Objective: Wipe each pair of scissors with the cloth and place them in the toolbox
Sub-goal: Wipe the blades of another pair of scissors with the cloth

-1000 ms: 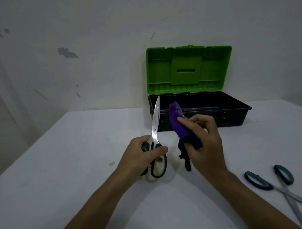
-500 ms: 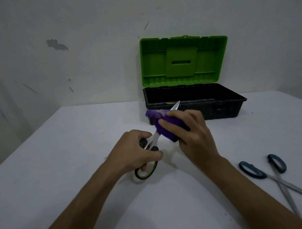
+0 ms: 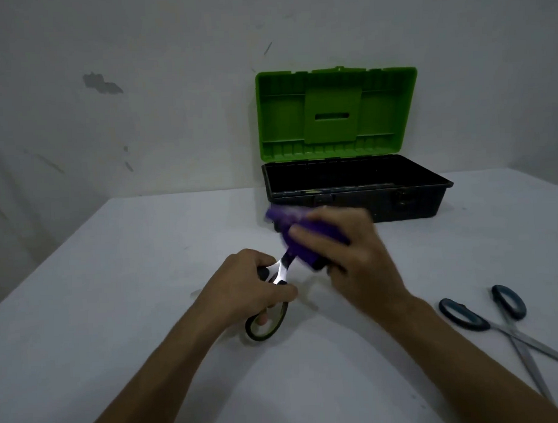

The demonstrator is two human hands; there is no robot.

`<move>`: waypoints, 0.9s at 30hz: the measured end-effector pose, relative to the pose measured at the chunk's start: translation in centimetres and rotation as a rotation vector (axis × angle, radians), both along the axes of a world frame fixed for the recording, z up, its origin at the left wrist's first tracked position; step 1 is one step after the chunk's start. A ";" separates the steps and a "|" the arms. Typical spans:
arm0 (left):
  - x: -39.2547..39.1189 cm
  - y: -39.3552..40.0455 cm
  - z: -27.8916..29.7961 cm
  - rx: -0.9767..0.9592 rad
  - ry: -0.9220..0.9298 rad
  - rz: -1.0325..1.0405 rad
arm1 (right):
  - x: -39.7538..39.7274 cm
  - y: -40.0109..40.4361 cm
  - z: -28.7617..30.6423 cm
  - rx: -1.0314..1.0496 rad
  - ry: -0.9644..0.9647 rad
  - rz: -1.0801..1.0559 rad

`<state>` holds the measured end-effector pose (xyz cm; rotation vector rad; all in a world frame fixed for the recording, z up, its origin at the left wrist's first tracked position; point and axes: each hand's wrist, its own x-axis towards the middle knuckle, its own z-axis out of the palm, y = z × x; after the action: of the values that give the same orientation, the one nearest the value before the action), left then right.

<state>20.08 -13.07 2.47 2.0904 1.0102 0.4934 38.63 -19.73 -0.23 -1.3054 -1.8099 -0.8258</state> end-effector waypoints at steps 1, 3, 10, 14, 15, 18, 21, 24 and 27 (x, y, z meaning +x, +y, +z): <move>-0.1 0.0 0.0 0.034 0.019 -0.015 | -0.2 0.2 -0.5 -0.058 -0.069 0.033; -0.4 0.1 0.2 0.103 0.047 -0.028 | 0.4 0.7 -0.6 -0.098 -0.072 0.012; -0.4 0.4 0.0 0.050 0.051 -0.024 | 4.1 0.2 0.7 -0.041 0.314 -0.336; 0.0 0.4 -0.2 -0.041 -0.032 -0.005 | 1.6 -0.1 1.0 -0.005 0.159 -0.196; 0.0 0.4 -0.2 -0.070 -0.062 -0.002 | 0.9 0.1 0.8 -0.006 0.102 -0.167; 0.0 0.4 -0.3 -0.132 -0.104 -0.014 | 0.5 0.6 0.2 -0.010 0.012 -0.146; 0.0 0.6 -0.4 -0.131 -0.111 0.020 | 2.0 0.1 0.6 0.111 0.147 -0.219; 0.0 0.9 -0.5 -0.143 -0.096 0.056 | 2.5 -0.6 1.4 0.161 0.219 -0.230; 0.1 0.6 -0.5 -0.190 -0.115 0.017 | 0.9 -0.2 0.5 0.094 0.092 -0.081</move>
<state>20.17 -12.50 1.96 1.8658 0.9697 0.5003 39.56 -19.96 0.29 -1.3411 -1.6363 -0.8703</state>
